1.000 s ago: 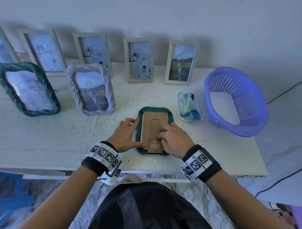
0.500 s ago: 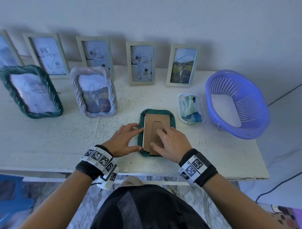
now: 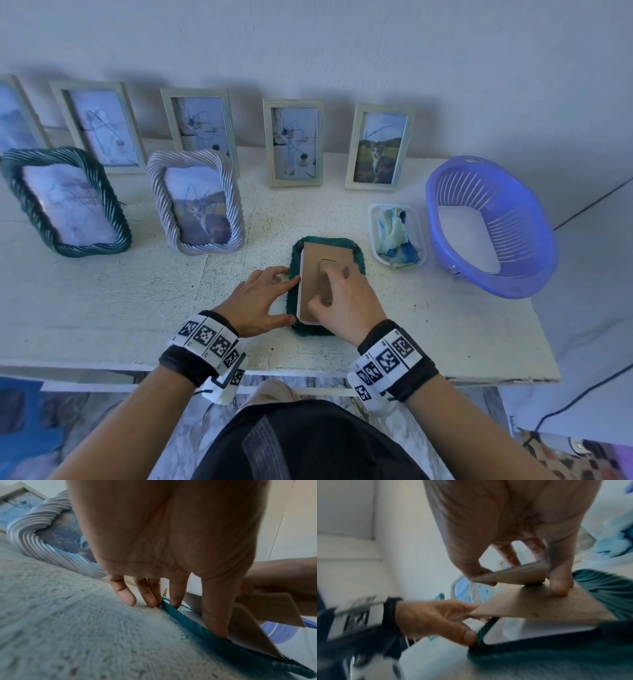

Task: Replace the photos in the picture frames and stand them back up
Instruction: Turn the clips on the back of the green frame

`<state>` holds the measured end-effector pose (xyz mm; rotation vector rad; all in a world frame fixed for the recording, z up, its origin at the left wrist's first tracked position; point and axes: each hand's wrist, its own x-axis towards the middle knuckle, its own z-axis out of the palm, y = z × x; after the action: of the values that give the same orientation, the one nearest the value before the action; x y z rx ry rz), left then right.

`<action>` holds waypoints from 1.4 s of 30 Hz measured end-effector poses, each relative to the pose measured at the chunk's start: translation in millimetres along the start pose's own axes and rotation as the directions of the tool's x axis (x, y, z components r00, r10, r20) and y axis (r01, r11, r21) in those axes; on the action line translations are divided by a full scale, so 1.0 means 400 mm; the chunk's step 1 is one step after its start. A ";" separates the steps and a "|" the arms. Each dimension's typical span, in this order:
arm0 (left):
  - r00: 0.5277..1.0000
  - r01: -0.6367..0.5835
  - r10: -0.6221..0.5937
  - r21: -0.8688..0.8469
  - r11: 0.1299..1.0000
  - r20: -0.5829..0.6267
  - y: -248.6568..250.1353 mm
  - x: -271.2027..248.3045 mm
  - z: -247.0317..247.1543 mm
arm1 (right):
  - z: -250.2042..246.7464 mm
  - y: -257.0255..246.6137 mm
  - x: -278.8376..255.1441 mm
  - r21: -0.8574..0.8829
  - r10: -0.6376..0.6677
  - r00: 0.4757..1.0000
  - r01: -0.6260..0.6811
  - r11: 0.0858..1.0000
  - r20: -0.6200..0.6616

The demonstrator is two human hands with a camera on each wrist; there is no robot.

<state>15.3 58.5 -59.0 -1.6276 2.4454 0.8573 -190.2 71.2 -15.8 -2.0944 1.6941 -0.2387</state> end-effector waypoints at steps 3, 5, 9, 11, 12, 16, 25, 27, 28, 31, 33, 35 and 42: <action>1.000 0.001 -0.001 0.007 1.000 0.001 0.001 0.000 0.000 | -0.045 0.009 -0.006 0.230 0.094 0.995 -0.098 0.968 0.028; 1.000 0.004 -0.004 0.005 1.000 0.003 -0.001 0.000 0.002 | -0.066 0.028 -0.010 0.356 0.127 0.991 -0.129 0.926 0.028; 1.000 0.006 -0.006 -0.023 1.000 -0.002 -0.007 -0.001 0.009 | -0.105 0.070 -0.035 0.691 0.244 0.968 -0.216 0.690 0.059; 1.000 0.005 -0.005 -0.023 1.000 -0.005 -0.009 0.000 0.011 | -0.131 0.094 -0.062 0.819 0.260 0.964 -0.198 0.539 0.062; 1.000 0.007 -0.007 -0.023 1.000 -0.005 -0.009 0.001 0.013 | -0.143 0.110 -0.079 0.849 0.251 0.966 -0.186 0.494 0.065; 1.000 0.005 -0.006 -0.034 0.999 -0.012 -0.009 0.000 0.016 | -0.176 0.187 -0.149 0.616 0.185 0.982 -0.166 0.770 0.033; 1.000 -0.009 0.008 -0.045 0.999 -0.022 -0.018 0.003 0.021 | -0.088 0.211 -0.171 -0.128 0.208 0.975 -0.197 0.972 0.081; 1.000 -0.004 0.004 -0.046 0.999 -0.017 -0.014 0.003 0.019 | -0.068 0.212 -0.146 -0.144 0.217 0.975 -0.210 0.967 0.037; 1.000 -0.003 0.003 -0.043 0.999 -0.017 -0.014 0.002 0.019 | -0.061 0.212 -0.132 -0.148 0.214 0.976 -0.209 0.967 0.023; 1.000 -0.004 0.003 -0.042 0.999 -0.017 -0.015 -0.001 0.021 | -0.051 0.211 -0.098 -0.134 0.218 0.976 -0.214 0.968 0.015; 1.000 -0.002 0.001 -0.046 0.999 -0.025 -0.015 -0.002 0.021 | -0.051 0.211 -0.086 -0.136 0.223 0.975 -0.218 0.966 0.022; 1.000 0.003 -0.004 -0.051 0.999 -0.027 -0.013 -0.002 0.020 | -0.053 0.211 -0.081 -0.184 0.228 0.973 -0.219 0.958 0.027; 0.999 0.027 -0.029 -0.062 0.998 -0.025 0.001 -0.008 0.022 | -0.037 0.139 -0.069 -0.277 -0.045 0.996 0.022 0.961 -0.075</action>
<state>14.4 65.6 -65.0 -1.6996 2.4301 0.9226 -252.0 85.7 -23.0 -2.3436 1.8299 -0.1025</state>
